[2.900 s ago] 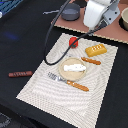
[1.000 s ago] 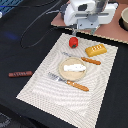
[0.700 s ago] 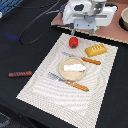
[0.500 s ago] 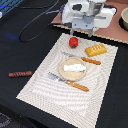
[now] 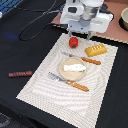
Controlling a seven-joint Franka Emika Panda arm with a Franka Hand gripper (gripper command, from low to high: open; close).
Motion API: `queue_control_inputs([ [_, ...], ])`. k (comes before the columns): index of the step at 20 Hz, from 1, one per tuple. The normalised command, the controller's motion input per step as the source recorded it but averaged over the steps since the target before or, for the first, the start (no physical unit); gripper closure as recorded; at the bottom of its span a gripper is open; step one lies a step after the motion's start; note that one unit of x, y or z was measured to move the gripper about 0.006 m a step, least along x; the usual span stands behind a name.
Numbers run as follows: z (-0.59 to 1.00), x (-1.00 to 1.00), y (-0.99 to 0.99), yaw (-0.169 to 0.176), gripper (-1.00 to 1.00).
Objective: Interact with the objects in diverse but meaningful ways.
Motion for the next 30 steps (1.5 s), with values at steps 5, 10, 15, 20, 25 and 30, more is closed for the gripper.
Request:
queue_control_inputs([
  [5, -0.44, -0.63, -0.09, -0.034, -1.00],
  [10, -0.47, -0.62, -0.02, -0.029, -1.00],
  [15, -0.41, -0.57, 0.20, -0.003, -1.00],
  [20, -0.38, -0.48, 0.24, 0.000, 1.00],
  [25, -0.35, -0.45, 0.19, 0.000, 1.00],
  [30, -0.15, -0.33, 0.09, -0.001, 1.00],
])
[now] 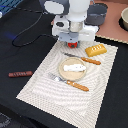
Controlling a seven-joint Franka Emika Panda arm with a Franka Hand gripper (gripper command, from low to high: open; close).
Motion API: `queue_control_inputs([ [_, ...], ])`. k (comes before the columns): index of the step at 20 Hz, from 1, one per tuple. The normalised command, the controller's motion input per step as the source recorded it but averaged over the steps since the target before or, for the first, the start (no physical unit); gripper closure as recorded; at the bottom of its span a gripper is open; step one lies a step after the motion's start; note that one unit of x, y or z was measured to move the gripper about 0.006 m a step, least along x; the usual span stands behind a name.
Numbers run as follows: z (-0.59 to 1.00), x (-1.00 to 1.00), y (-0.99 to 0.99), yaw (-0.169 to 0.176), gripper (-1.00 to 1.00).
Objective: Interact with the objects in diverse but meaningful ways.
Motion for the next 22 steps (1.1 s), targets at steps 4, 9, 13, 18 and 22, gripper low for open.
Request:
queue_control_inputs([
  [4, 0.67, -0.11, -0.18, -0.042, 1.00],
  [9, 1.00, 0.15, -0.51, -0.066, 1.00],
  [13, 1.00, 0.32, -0.71, -0.039, 1.00],
  [18, 0.99, 0.37, -0.75, -0.025, 1.00],
  [22, 0.80, 0.36, -0.80, -0.003, 1.00],
])
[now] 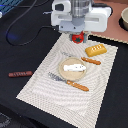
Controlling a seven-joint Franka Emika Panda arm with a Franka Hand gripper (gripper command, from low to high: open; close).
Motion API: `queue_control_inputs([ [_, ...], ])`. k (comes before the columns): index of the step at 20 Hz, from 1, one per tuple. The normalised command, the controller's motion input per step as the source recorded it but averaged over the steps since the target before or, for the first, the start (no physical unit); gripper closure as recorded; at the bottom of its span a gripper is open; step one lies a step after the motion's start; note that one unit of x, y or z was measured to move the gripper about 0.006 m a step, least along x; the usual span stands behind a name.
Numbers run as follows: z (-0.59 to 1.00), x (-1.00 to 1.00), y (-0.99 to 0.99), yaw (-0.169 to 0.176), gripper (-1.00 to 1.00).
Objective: Interact with the objects in diverse but meaningful ways.
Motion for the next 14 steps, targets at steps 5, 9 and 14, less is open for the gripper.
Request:
queue_control_inputs([
  [5, 0.61, 0.34, -0.81, 0.000, 1.00],
  [9, 0.43, 0.41, -0.75, -0.002, 1.00],
  [14, 0.22, 0.47, -0.69, -0.026, 1.00],
])
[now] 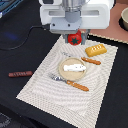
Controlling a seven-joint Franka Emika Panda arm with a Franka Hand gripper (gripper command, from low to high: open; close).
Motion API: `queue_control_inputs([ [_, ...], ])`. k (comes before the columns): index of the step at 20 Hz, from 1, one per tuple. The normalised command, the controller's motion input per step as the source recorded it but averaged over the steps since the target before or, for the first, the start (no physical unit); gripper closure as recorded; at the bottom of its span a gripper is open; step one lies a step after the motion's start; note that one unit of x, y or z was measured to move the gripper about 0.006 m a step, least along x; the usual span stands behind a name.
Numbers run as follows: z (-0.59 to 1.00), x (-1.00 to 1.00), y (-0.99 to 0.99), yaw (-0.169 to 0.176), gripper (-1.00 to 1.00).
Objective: Interact with the objects in diverse but meaningful ways.
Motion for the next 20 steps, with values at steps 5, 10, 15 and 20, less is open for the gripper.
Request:
queue_control_inputs([
  [5, 0.07, 0.50, -0.65, -0.044, 1.00],
  [10, 0.00, 0.51, -0.71, -0.048, 1.00],
  [15, 0.00, 0.47, -0.78, -0.045, 1.00],
  [20, 0.00, 0.44, -0.76, -0.060, 1.00],
])
